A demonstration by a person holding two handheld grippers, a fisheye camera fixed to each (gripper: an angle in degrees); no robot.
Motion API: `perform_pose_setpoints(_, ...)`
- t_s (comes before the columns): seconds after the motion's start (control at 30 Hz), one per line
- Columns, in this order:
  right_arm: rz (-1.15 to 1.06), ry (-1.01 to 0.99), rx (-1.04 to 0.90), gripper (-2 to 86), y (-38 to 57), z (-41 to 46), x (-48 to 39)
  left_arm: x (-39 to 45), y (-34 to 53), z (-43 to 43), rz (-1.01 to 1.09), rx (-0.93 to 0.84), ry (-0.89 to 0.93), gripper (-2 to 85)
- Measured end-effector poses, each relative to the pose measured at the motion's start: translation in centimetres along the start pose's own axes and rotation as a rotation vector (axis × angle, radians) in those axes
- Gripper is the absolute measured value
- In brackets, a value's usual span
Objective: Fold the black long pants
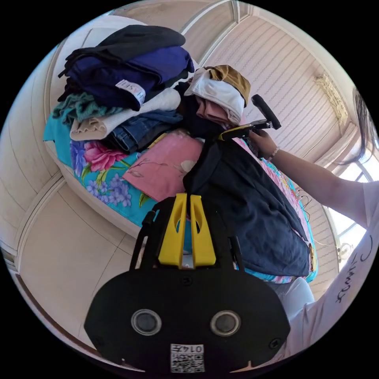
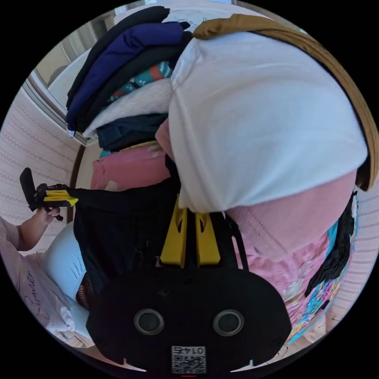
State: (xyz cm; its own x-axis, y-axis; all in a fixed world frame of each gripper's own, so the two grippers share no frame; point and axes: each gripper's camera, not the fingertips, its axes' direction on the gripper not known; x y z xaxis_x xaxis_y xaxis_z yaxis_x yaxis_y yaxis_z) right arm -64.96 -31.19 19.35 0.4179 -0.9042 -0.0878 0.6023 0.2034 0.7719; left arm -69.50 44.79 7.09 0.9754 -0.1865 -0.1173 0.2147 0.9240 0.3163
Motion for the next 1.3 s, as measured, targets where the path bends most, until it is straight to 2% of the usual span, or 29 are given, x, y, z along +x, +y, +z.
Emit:
perform_pose_setpoints(0.13, -0.079, 0.217, -0.079, 7.3, 0.0, 0.1, -1.8, -2.2, -0.1, 1.5, -0.101, -0.049, 0.021, 0.2)
perform_pose_setpoints(0.2, -0.109, 0.297, -0.024, 8.6, 2.0, -3.6, -2.3, -2.5, -0.3, 1.3, -0.107, -0.058, 0.017, 1.9)
perform_pose_setpoints(0.27, -0.091, 0.37, 0.078, 10.1, 7.1, -11.0, -1.9, -2.8, -0.5, 0.5, -0.11, -0.05, 0.017, 4.7)
perform_pose_setpoints(0.33, -0.019, 0.35, 0.167, 11.9, 13.0, -17.8, -1.0, -3.0, -0.4, -0.4, -0.109, -0.022, 0.017, 5.8)
perform_pose_setpoints(0.43, 0.193, 0.28, 0.248, 13.8, 27.1, -28.5, 1.0, -3.0, -0.1, -1.6, -0.099, 0.001, 0.028, 6.4)
perform_pose_setpoints(0.5, 0.39, 0.243, 0.249, 13.9, 37.5, -33.7, 2.0, -3.2, 0.1, -2.1, -0.114, 0.0, 0.049, 6.4)
perform_pose_setpoints(0.57, 0.703, 0.164, 0.263, 13.2, 53.3, -39.7, 2.2, -3.2, 0.2, -2.4, -0.129, -0.007, 0.081, 5.5)
perform_pose_setpoints(0.6, 0.769, 0.137, 0.293, 12.8, 57.4, -41.2, 1.7, -3.0, 0.1, -2.5, -0.122, -0.012, 0.079, 5.2)
perform_pose_setpoints(0.67, 1.09, 0.06, 0.39, 11.8, 73.2, -46.0, -0.8, -2.3, -0.1, -2.3, -0.09, -0.044, 0.037, 4.8)
perform_pose_setpoints(0.77, 1.467, -0.006, 0.491, 12.2, 89.6, -50.2, -5.3, -2.2, -0.6, -1.3, -0.113, -0.131, 0.063, 3.3)
perform_pose_setpoints(0.8, 1.534, -0.013, 0.525, 12.2, 92.4, -50.9, -6.3, -2.1, -0.7, -1.1, -0.115, -0.146, 0.092, 3.0)
perform_pose_setpoints(0.87, 1.794, -0.095, 0.746, 12.3, 102.7, -53.1, -10.3, -1.8, -1.3, -0.6, -0.121, -0.189, 0.181, 3.1)
perform_pose_setpoints(0.97, 1.984, -0.158, 0.98, 12.5, 111.3, -55.8, -13.7, -1.1, -2.2, -0.5, -0.118, -0.226, 0.158, 5.0)
perform_pose_setpoints(1.13, 2.111, -0.226, 1.095, 12.7, 118.6, -61.2, -13.0, -1.3, -3.1, -0.7, -0.155, -0.181, 0.186, 5.4)
perform_pose_setpoints(1.3, 2.202, -0.249, 1.155, 12.2, 123.3, -66.9, -9.6, -1.6, -3.9, 0.6, -0.173, -0.262, 0.16, 7.9)
